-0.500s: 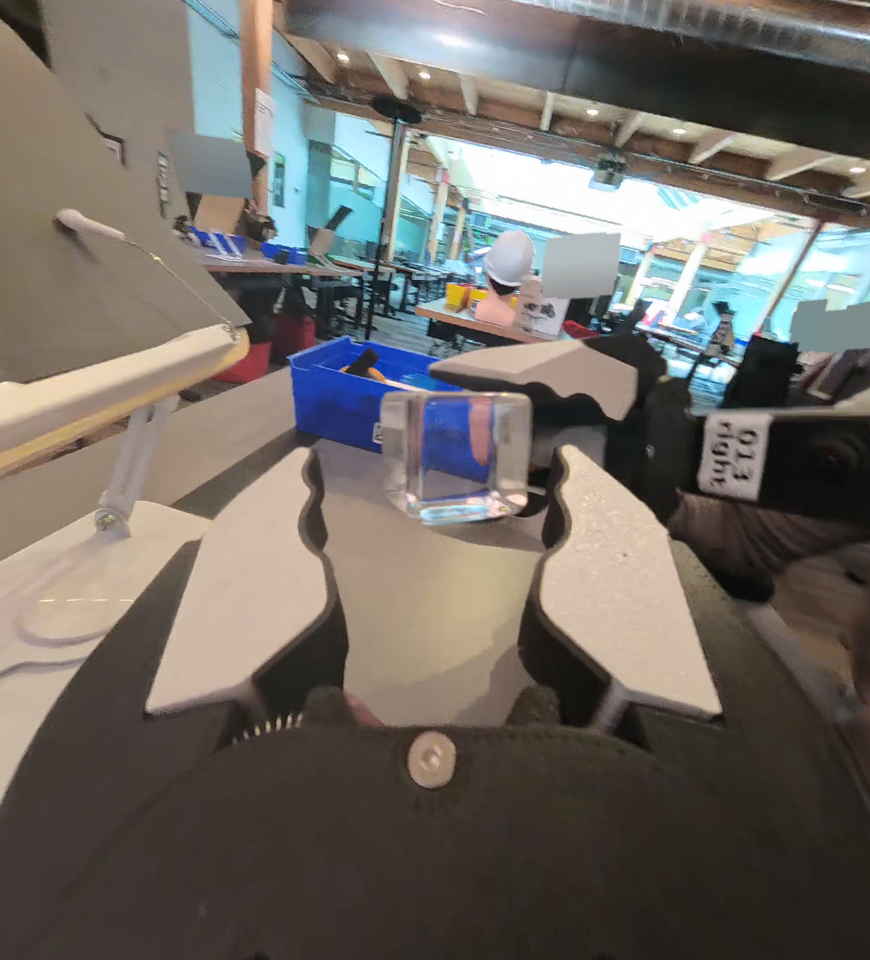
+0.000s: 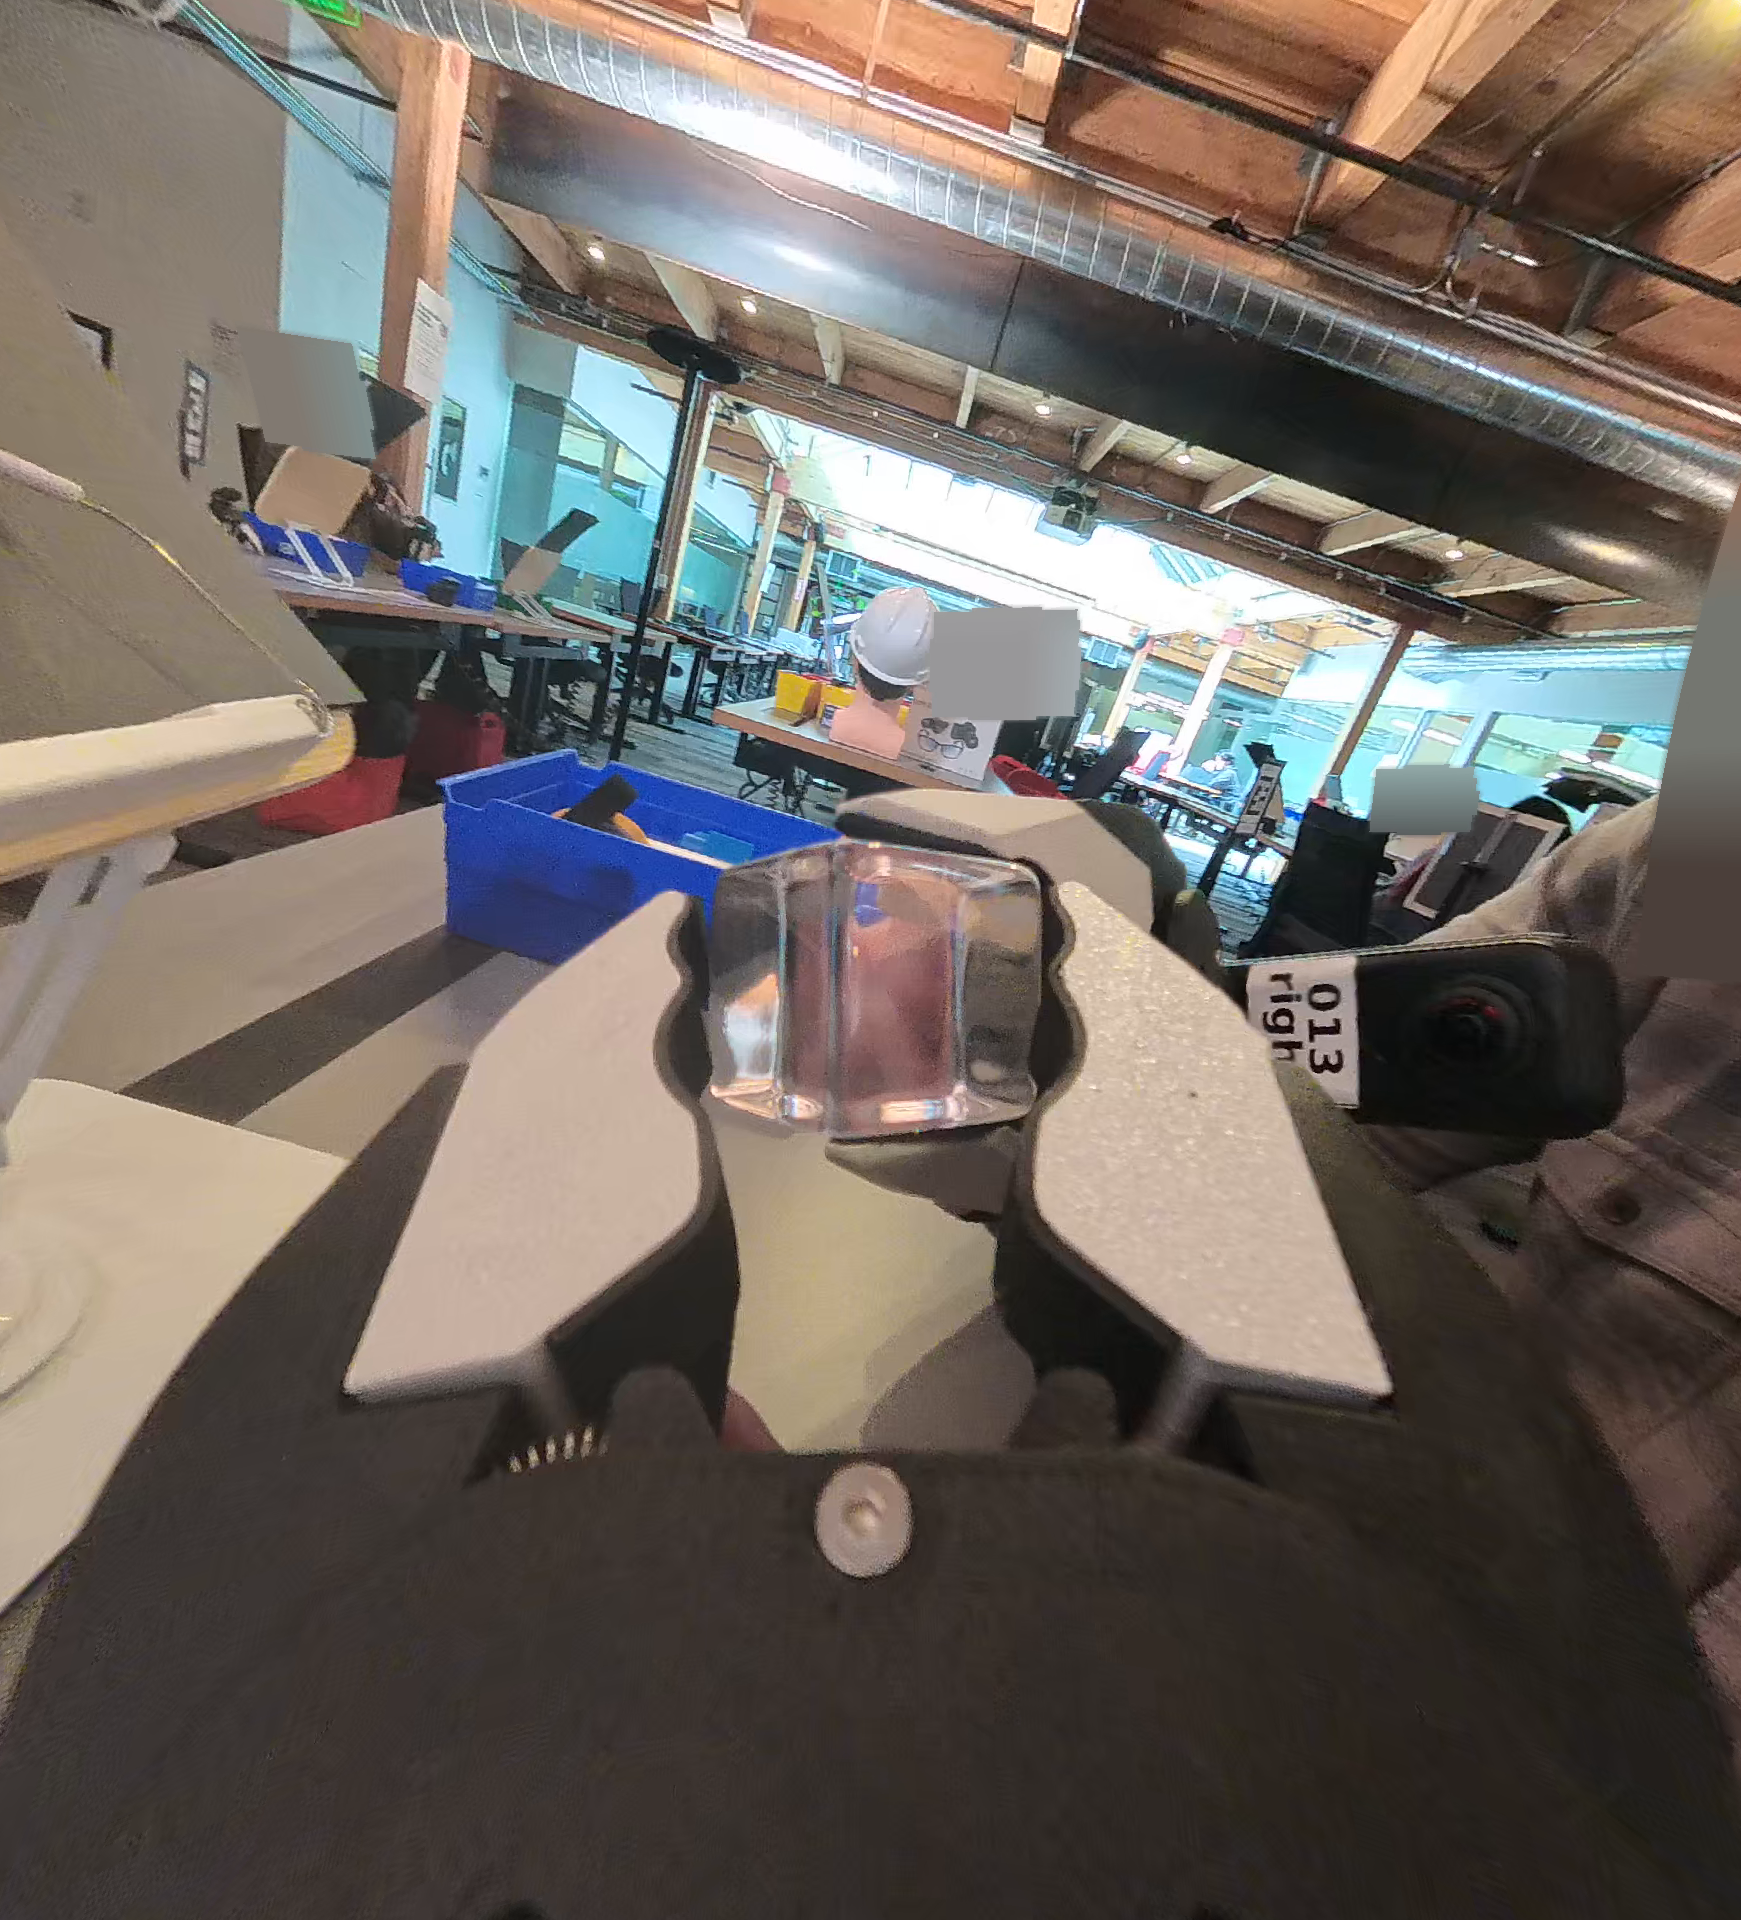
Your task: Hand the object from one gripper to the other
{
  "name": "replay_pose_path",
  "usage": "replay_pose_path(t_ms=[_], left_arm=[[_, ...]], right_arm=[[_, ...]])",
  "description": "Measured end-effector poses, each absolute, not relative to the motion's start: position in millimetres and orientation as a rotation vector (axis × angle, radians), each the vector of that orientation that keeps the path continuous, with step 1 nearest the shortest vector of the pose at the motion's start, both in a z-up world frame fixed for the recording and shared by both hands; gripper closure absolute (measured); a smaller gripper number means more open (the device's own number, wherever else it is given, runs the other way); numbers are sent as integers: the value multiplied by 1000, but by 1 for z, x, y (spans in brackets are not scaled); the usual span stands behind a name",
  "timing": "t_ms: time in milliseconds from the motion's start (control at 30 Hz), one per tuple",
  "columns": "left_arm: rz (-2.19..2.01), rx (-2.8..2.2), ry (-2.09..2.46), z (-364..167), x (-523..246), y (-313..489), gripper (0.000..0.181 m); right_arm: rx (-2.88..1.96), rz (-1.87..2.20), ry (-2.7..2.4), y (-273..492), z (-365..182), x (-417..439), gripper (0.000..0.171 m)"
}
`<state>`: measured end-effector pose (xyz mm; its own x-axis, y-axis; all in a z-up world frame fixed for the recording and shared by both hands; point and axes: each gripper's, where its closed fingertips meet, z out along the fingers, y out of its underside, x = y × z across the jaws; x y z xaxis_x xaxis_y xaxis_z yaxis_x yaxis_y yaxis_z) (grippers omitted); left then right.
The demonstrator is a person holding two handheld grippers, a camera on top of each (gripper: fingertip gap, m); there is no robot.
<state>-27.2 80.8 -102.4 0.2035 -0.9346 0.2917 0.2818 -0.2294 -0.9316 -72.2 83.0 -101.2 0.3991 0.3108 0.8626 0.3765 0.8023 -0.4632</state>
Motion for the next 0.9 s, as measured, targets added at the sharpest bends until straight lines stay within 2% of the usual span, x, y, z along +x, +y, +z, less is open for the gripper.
replay_pose_path(t_ms=[33, 200, 267, 400, 533, 600, 900], left_arm=[[-1326, -1310, 706, -103, -27, 81, 123], [-1273, -1310, 743, -104, -29, 80, 122], [-1308, -1291, 753, -101, -32, 77, 123], [-1529, -1157, 742, -87, -47, 62, 123], [-1636, -1076, 1016, -97, -42, 22, 123], [-1616, -1097, 1171, -110, -36, 4, 123], [-1418, -1283, 1506, -156, -16, -18, 122]], right_arm=[[-676, -49, -1187, 83, -101, -73, 130], [-673, -51, -1210, 82, -102, -75, 129], [-672, -20, -1214, 82, -98, -73, 109], [-619, 170, -1334, 65, -99, -71, 93], [-646, 583, -1586, 23, -116, -68, 100], [-648, 663, -1672, 8, -117, -62, 101], [-648, 354, -2007, -11, -161, -56, 102]])
